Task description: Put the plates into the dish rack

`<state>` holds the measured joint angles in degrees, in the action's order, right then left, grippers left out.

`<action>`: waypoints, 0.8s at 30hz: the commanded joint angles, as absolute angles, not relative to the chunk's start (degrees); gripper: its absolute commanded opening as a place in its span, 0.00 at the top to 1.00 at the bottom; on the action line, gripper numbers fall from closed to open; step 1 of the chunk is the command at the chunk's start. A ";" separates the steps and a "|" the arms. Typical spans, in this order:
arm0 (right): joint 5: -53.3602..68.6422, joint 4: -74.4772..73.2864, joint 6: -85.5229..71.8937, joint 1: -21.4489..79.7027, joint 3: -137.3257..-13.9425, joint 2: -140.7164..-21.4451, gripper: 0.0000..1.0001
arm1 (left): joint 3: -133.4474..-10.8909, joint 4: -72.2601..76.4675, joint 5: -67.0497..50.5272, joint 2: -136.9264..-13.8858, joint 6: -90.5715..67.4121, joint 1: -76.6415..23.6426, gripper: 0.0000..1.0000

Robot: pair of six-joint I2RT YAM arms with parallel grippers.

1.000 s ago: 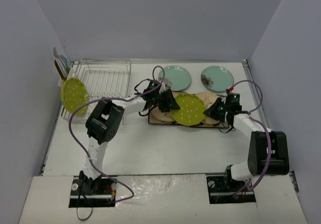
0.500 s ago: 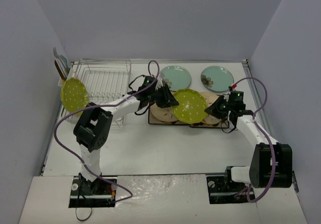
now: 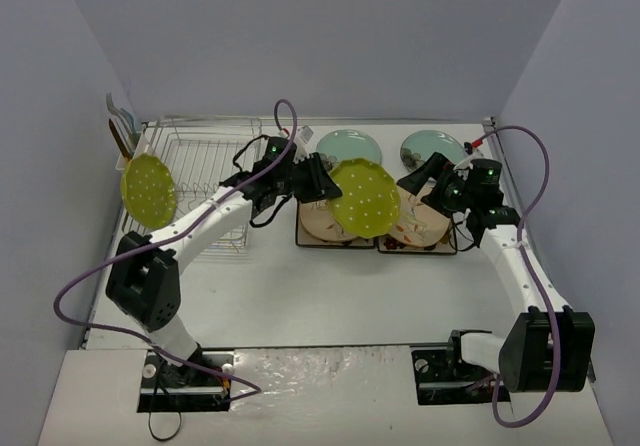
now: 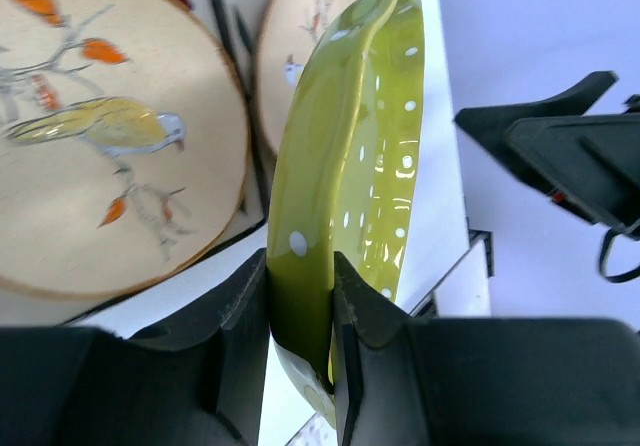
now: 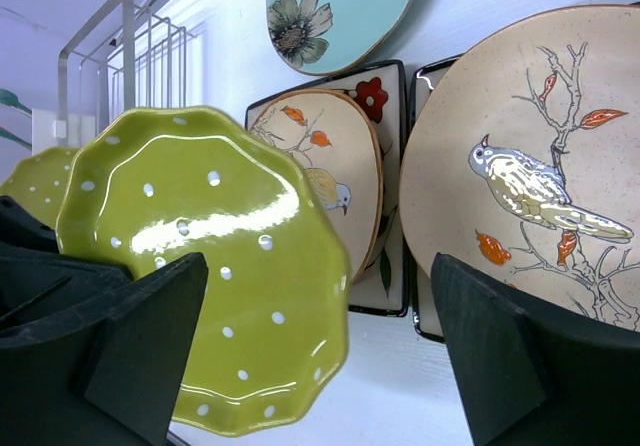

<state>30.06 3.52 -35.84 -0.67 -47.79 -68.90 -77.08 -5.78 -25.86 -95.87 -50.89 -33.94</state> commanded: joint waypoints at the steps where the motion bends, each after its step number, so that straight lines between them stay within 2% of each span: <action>1: 32.31 3.17 -33.75 -0.35 -54.15 -65.88 0.04 | -85.34 -13.07 -22.03 -85.12 -41.92 -31.19 1.00; 4: 32.35 1.89 -32.82 -0.35 -55.90 -64.94 0.00 | -88.16 -20.67 -16.28 -81.61 -32.74 -28.50 1.00; 11: 31.73 0.62 -31.55 1.34 -55.75 -63.43 0.00 | -92.93 -33.62 -7.07 -74.80 -14.45 -15.65 1.00; 16: 31.49 0.44 -30.53 2.57 -55.23 -64.27 0.00 | -94.95 -35.80 -4.70 -73.40 -4.31 -6.60 1.00; 24: 31.93 0.38 -29.01 5.15 -54.11 -65.86 0.00 | -100.04 -36.62 3.89 -79.24 11.70 3.27 1.00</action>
<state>30.87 -1.93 -30.75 3.92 -53.88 -65.28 -94.41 -42.82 0.28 -77.89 1.28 0.55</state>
